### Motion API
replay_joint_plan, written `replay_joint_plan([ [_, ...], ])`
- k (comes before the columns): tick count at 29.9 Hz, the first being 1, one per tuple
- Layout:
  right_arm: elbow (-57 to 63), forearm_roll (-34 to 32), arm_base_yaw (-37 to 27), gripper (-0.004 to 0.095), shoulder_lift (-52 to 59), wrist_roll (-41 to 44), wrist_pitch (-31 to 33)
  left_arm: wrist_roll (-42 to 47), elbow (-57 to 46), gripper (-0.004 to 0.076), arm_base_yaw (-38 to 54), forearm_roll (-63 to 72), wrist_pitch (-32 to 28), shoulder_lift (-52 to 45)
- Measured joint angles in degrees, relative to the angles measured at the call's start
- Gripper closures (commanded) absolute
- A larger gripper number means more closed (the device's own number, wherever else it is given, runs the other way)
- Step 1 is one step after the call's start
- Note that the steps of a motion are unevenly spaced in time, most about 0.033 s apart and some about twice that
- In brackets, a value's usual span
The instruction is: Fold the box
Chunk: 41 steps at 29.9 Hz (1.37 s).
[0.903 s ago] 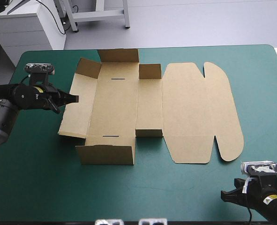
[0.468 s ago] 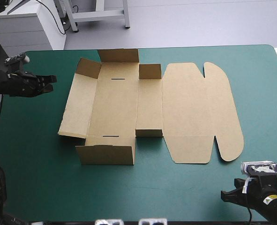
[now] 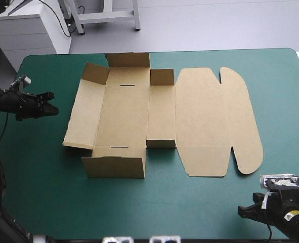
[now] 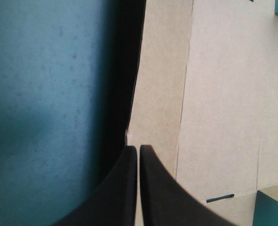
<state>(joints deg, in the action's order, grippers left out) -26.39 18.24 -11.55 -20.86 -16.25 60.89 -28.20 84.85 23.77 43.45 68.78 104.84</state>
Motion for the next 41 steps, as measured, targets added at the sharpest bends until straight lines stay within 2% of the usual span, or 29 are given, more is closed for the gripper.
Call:
replay_joint_plan([
  [3,0.0,0.0,0.0,0.0928,0.0,0.0,0.0,-1.1,0.1,0.0514,0.0,0.0,0.4,0.8],
  [7,0.0,0.0,0.0,0.0928,0.0,0.0,0.0,-3.7,0.1,0.0241,0.0,0.0,0.6,1.7],
  [9,0.0,0.0,0.0,0.0928,0.0,0.0,0.0,-4.3,0.1,0.0185,0.0,0.0,0.6,2.3],
  [19,0.0,0.0,0.0,0.0928,0.1,0.0,0.1,-4.4,0.1,0.0195,-0.6,0.1,0.5,5.8],
  [37,0.0,0.0,0.0,0.0928,0.1,0.0,0.2,-6.1,0.2,0.0196,-11.5,0.8,0.1,10.1],
  [41,0.0,0.0,0.0,0.0928,0.1,0.0,0.2,-6.1,0.2,0.0251,-12.6,1.5,-0.1,10.2],
])
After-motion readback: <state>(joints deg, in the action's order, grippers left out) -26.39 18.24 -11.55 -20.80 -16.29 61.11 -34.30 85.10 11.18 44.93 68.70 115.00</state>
